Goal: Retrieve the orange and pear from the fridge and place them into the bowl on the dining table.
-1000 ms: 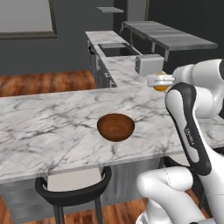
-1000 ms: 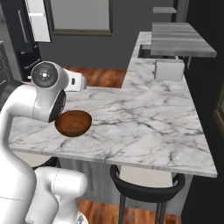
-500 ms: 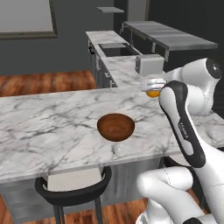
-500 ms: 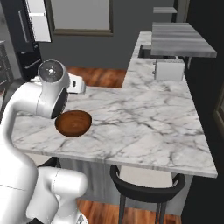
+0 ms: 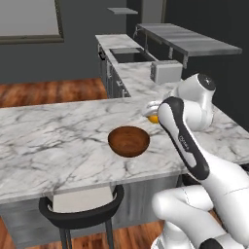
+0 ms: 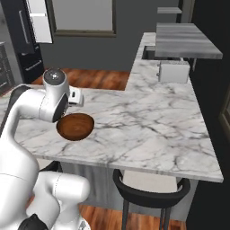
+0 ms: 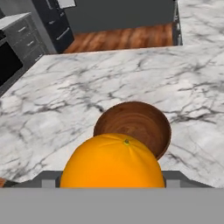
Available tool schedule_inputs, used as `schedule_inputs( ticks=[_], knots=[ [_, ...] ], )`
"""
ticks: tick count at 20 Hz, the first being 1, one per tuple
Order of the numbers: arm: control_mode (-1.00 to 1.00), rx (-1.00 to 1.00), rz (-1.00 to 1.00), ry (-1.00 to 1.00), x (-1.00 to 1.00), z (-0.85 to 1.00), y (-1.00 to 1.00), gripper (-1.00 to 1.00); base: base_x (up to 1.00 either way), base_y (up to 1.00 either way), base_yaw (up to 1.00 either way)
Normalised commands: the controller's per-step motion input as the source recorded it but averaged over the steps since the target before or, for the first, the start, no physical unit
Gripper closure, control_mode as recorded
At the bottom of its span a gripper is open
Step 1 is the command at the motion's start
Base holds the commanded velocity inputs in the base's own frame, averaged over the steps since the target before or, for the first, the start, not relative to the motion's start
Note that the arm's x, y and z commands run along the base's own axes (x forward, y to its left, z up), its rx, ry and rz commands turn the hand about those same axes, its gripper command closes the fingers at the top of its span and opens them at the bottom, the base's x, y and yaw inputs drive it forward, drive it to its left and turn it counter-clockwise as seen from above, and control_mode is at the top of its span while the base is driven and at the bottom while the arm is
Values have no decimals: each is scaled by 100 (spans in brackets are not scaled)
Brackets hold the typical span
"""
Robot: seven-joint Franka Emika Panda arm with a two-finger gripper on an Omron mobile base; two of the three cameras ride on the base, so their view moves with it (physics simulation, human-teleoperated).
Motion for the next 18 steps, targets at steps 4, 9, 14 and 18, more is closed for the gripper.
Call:
schedule_inputs(
  ticks=[4, 9, 14, 18],
  knots=[
    [-100, -6, 0, 5, 18, -61, 33, 100, 0, 0, 0],
    [-100, -1, 0, 6, 13, -43, 2, 100, 0, 0, 0],
    [-100, 0, 0, 10, 19, -30, 0, 100, 0, 0, 0],
    [-100, 0, 0, 4, 30, -28, 0, 100, 0, 0, 0]
  ],
)
